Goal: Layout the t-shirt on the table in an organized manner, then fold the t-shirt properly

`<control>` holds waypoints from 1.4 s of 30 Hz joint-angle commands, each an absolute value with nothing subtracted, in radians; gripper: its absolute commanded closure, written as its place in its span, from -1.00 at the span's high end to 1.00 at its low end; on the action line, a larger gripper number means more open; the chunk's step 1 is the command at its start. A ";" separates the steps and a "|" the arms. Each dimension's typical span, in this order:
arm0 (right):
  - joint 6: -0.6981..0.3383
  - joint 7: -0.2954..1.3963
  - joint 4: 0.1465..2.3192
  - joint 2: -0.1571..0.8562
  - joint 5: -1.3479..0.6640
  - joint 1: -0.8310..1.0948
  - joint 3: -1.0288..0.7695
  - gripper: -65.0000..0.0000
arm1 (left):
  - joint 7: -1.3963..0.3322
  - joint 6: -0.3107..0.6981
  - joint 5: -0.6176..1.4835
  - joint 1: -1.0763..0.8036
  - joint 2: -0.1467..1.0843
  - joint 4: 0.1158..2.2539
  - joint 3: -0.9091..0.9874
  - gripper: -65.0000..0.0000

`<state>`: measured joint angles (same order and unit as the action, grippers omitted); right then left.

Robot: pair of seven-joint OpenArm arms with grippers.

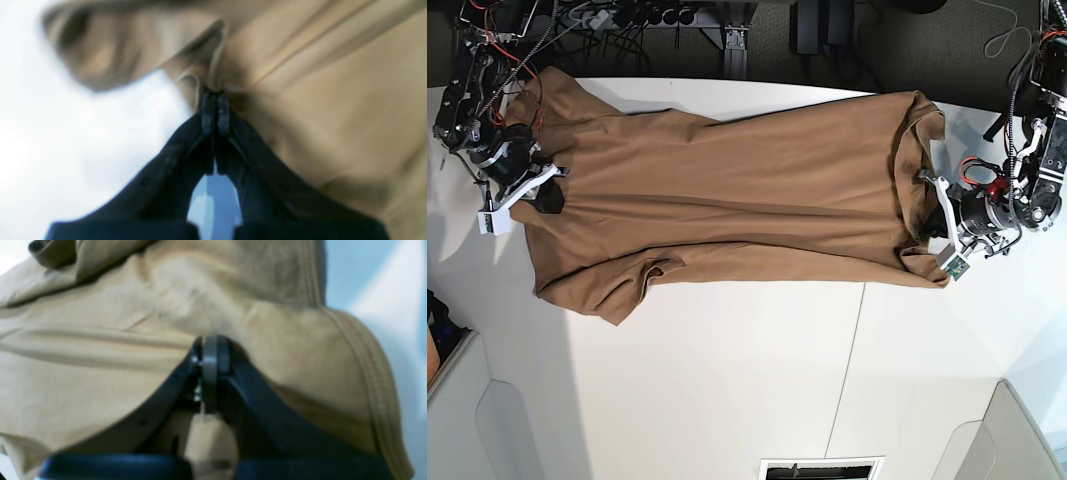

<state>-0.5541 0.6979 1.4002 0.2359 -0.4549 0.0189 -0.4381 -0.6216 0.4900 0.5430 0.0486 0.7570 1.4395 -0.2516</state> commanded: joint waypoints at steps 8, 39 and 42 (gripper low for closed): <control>-0.538 0.710 1.406 0.253 -0.426 0.012 -0.441 -1.00 | -0.611 0.482 0.549 0.067 0.841 1.451 -0.241 -1.00; -0.538 0.707 1.406 0.252 -0.433 0.012 -0.441 -1.00 | -0.549 0.546 0.519 0.067 0.612 1.508 -0.184 -1.00; -0.538 0.700 1.406 0.252 -0.434 0.011 -0.441 -1.00 | -0.549 0.546 0.519 0.067 0.612 1.436 -0.184 -1.00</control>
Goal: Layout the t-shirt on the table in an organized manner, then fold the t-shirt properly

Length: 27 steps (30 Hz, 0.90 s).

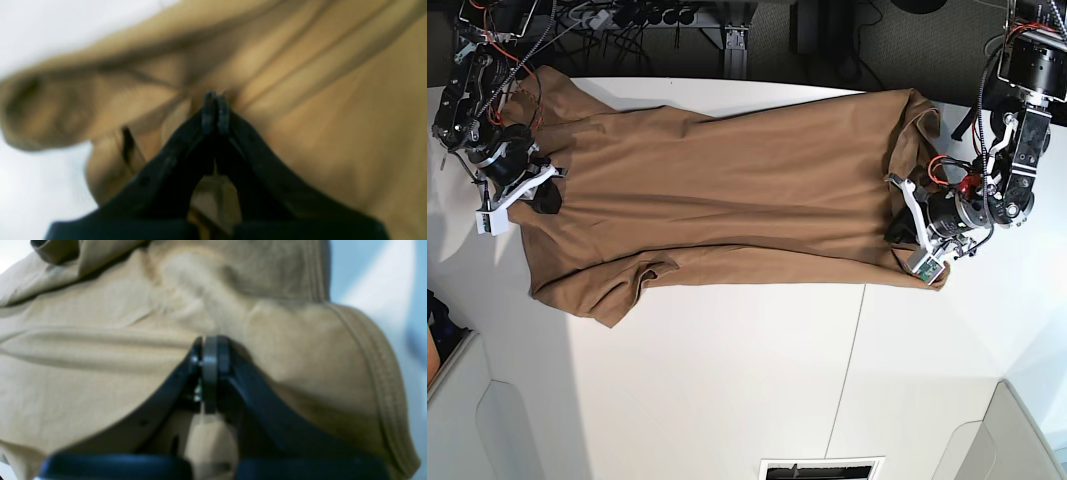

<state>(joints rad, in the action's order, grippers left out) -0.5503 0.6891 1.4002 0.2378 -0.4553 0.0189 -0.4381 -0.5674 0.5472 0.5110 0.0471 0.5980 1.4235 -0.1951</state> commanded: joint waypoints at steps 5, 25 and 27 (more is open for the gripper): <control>-0.538 0.693 1.406 0.252 -0.432 0.012 -0.441 -1.00 | -0.549 0.491 0.466 0.070 0.658 1.375 -0.182 -1.00; -0.538 0.685 1.406 0.252 -0.479 0.012 -0.441 -1.00 | -0.610 0.564 0.873 0.102 0.804 1.389 -0.105 -1.00; -0.538 0.685 1.406 0.252 -0.479 0.012 -0.441 -1.00 | -0.610 0.600 0.897 0.102 0.775 1.408 -0.105 -1.00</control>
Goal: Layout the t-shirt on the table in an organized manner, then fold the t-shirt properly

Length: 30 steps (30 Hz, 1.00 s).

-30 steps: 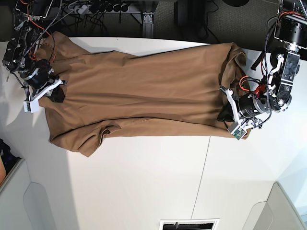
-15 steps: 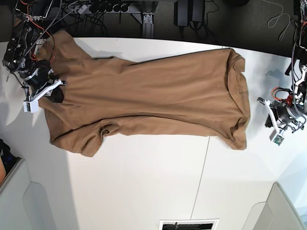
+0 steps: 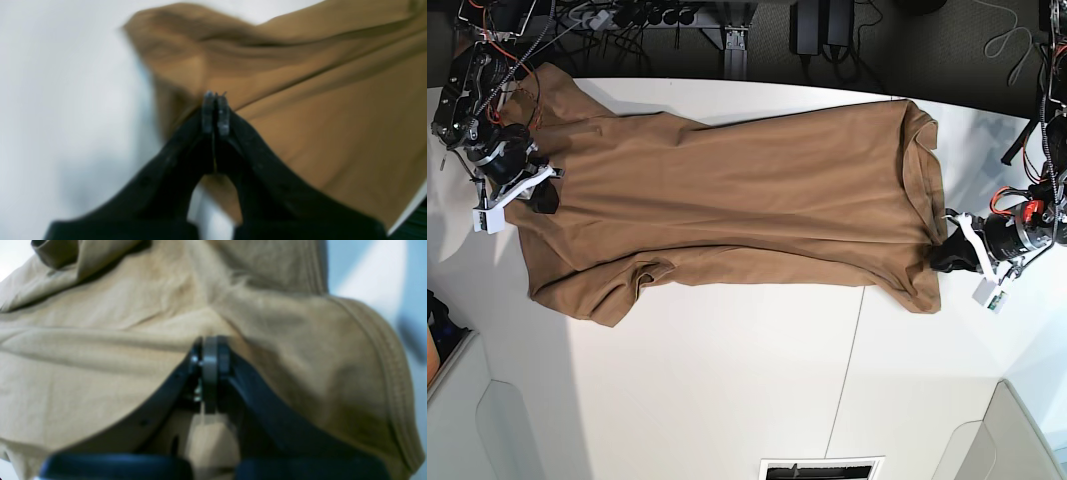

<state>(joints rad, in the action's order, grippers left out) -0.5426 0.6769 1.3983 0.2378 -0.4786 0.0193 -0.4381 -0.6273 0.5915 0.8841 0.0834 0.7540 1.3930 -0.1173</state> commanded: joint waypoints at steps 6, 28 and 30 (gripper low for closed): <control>-0.538 0.685 1.490 0.252 -0.484 0.012 -0.441 -1.00 | -0.606 0.599 0.822 0.125 0.666 1.407 -0.105 -1.00; -0.538 0.651 1.415 0.218 -0.487 -0.202 -0.327 -1.00 | -0.762 0.698 1.028 0.080 0.566 1.423 -0.106 -1.00; -0.538 0.674 1.406 0.219 -0.475 -0.225 -0.300 -1.00 | -0.798 0.698 1.028 0.080 0.525 1.426 -0.107 -1.00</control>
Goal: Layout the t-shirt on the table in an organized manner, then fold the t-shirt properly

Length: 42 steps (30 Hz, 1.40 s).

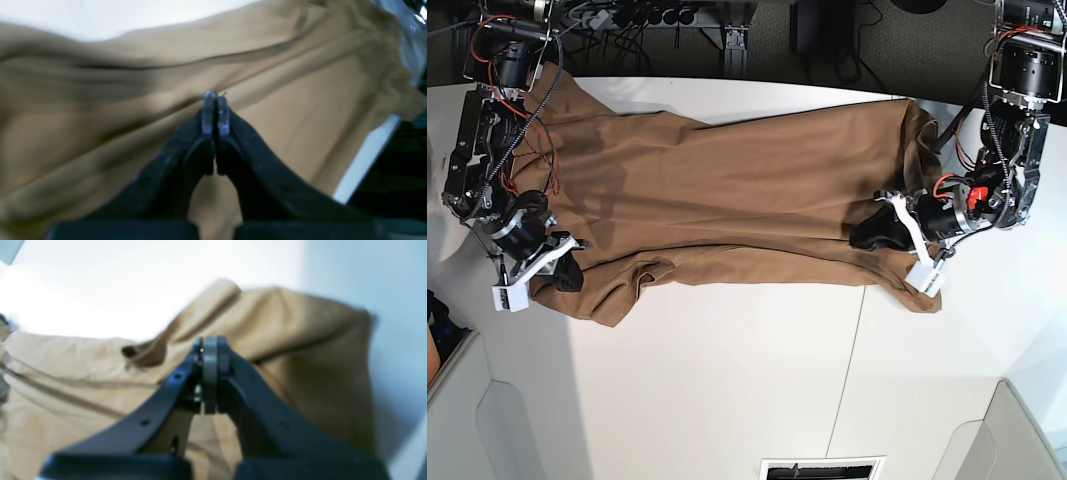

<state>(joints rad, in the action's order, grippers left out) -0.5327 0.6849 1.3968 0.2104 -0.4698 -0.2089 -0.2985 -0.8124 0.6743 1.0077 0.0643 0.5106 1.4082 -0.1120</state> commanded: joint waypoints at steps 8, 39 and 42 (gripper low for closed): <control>-0.493 0.697 1.328 0.205 -0.418 -0.240 -0.220 -1.00 | -0.812 0.698 1.028 0.078 0.431 1.426 -0.145 -1.00; -0.493 0.490 1.069 0.138 -0.242 -0.430 -0.220 -1.00 | -0.768 0.698 0.957 0.015 0.390 1.426 -0.546 -1.00; -0.493 0.488 1.069 0.138 -0.229 -0.476 -0.220 -1.00 | -0.763 0.698 0.948 -0.007 0.391 1.426 -0.551 -1.00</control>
<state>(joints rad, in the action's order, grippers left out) -0.4896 0.5167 1.0534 0.1310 -0.2195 -0.4438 -0.2184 -0.7322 0.6910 0.9405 0.0013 0.3855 1.4258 -0.5461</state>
